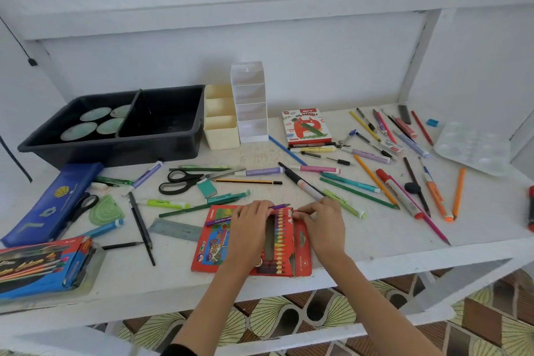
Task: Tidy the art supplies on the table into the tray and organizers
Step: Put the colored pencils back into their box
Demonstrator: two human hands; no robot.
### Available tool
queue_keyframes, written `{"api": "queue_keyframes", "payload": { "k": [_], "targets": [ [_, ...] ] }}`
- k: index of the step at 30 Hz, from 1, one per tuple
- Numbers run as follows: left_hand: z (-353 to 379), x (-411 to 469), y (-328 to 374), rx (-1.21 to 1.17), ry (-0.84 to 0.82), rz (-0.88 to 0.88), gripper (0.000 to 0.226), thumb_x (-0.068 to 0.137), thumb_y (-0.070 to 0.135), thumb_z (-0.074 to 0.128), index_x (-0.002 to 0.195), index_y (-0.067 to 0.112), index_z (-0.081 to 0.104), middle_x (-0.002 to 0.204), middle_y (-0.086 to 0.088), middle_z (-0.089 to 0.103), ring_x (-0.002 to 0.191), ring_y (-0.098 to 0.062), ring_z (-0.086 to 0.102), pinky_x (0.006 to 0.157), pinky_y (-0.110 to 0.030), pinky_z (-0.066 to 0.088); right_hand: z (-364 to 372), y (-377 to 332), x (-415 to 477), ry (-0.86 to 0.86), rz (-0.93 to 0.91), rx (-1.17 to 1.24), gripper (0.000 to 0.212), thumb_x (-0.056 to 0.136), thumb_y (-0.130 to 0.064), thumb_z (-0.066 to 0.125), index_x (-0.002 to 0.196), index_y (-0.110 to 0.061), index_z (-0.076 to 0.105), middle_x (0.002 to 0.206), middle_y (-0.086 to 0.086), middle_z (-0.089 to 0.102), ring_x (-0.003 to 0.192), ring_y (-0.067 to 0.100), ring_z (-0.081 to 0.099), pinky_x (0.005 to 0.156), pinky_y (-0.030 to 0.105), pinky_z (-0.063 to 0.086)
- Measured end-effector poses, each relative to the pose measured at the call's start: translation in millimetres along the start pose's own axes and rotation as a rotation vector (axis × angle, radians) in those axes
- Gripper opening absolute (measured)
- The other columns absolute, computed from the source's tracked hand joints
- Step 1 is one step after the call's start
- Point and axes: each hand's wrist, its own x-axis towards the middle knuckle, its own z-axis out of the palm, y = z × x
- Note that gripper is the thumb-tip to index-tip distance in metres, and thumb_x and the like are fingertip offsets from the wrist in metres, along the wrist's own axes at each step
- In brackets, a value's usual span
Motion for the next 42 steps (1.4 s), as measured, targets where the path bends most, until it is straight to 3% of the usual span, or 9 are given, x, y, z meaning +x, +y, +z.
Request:
{"api": "queue_keyframes", "payload": {
  "k": [7, 11, 15, 17, 22, 28, 34, 37, 42],
  "targets": [
    [5.0, 1.6, -2.3, 0.02, -0.012, -0.015, 0.033, 0.092, 0.027, 0.054, 0.122, 0.015, 0.053, 0.128, -0.004, 0.054, 0.123, -0.022, 0.048, 0.103, -0.037, 0.029, 12.0, -10.4, 6.2, -0.039, -0.095, 0.083, 0.026, 0.088, 0.001, 0.054, 0.106, -0.012, 0.066, 0.091, -0.004, 0.058, 0.1, 0.017, 0.055, 0.084, 0.029, 0.048],
    [-0.5, 4.4, 5.0, -0.011, 0.049, -0.006, 0.036, 0.092, 0.024, 0.055, 0.127, 0.016, 0.052, 0.136, -0.006, 0.048, 0.127, -0.023, 0.043, 0.101, -0.037, 0.031, -0.6, -19.8, -1.4, 0.03, 0.105, 0.455, 0.008, 0.091, -0.022, 0.06, 0.095, -0.026, 0.066, 0.09, -0.013, 0.066, 0.083, 0.001, 0.061, 0.073, 0.009, 0.046],
    [-4.0, 11.1, 22.6, -0.048, 0.0, 0.084, 0.042, 0.094, 0.038, 0.038, 0.13, 0.02, 0.047, 0.13, -0.001, 0.051, 0.12, -0.018, 0.046, 0.097, -0.029, 0.031, -7.6, -21.1, 1.0, -0.06, 0.336, 0.885, 0.013, 0.082, -0.018, 0.071, 0.095, -0.015, 0.072, 0.085, 0.003, 0.073, 0.074, 0.014, 0.068, 0.073, 0.024, 0.055],
    [-6.4, 13.0, 31.0, -0.134, 0.016, 0.064, 0.047, 0.096, 0.045, 0.027, 0.127, 0.02, 0.051, 0.125, 0.0, 0.056, 0.115, -0.017, 0.05, 0.096, -0.028, 0.032, -14.4, -16.4, 5.3, -0.005, 0.41, 1.006, 0.019, 0.08, -0.013, 0.072, 0.098, -0.007, 0.07, 0.086, 0.01, 0.072, 0.07, 0.017, 0.067, 0.07, 0.026, 0.058],
    [-11.4, 5.5, 19.5, -0.222, 0.161, -0.112, 0.035, 0.099, 0.031, 0.039, 0.131, 0.021, 0.05, 0.133, 0.003, 0.053, 0.125, -0.011, 0.043, 0.107, -0.025, 0.026, -45.7, 9.0, 20.0, 0.271, 0.519, 1.124, 0.014, 0.086, -0.012, 0.065, 0.098, -0.004, 0.064, 0.083, 0.008, 0.066, 0.068, 0.016, 0.065, 0.063, 0.023, 0.059],
    [-10.9, -1.7, -4.4, -0.046, -0.148, -0.207, 0.064, 0.092, 0.044, 0.046, 0.148, 0.022, 0.022, 0.158, 0.001, 0.012, 0.145, -0.015, 0.005, 0.116, -0.032, 0.002, -62.9, 42.9, 26.1, 0.423, 0.516, 1.0, 0.022, 0.09, -0.015, 0.06, 0.109, -0.005, 0.065, 0.093, 0.009, 0.065, 0.076, 0.019, 0.064, 0.058, 0.017, 0.057],
    [-10.0, -2.3, -3.0, -0.007, -0.202, -0.213, 0.061, 0.097, 0.046, 0.034, 0.15, 0.021, 0.018, 0.158, 0.001, 0.009, 0.145, -0.014, 0.002, 0.117, -0.032, 0.003, -48.2, 34.7, 10.5, 0.278, 0.415, 0.881, 0.012, 0.085, -0.009, 0.066, 0.097, -0.007, 0.068, 0.09, 0.01, 0.07, 0.071, 0.017, 0.07, 0.066, 0.021, 0.058],
    [-13.3, -1.1, -1.5, -0.023, -0.218, -0.224, 0.057, 0.099, 0.043, 0.03, 0.149, 0.021, 0.019, 0.157, 0.002, 0.013, 0.145, -0.014, 0.004, 0.117, -0.032, 0.005, -35.7, 27.6, 1.0, 0.132, 0.218, 0.514, 0.008, 0.08, -0.014, 0.072, 0.088, -0.014, 0.073, 0.076, -0.004, 0.069, 0.067, 0.003, 0.064, 0.071, 0.016, 0.051],
    [-15.0, -1.7, 2.1, -0.022, -0.212, -0.228, 0.055, 0.1, 0.041, 0.029, 0.149, 0.02, 0.019, 0.157, 0.002, 0.016, 0.145, -0.014, 0.005, 0.116, -0.032, 0.004, -10.9, 13.0, 1.2, 0.009, -0.15, 0.035, 0.01, 0.081, -0.017, 0.071, 0.089, -0.013, 0.074, 0.087, -0.002, 0.059, 0.095, 0.011, 0.043, 0.073, 0.014, 0.026]
  ]
}}
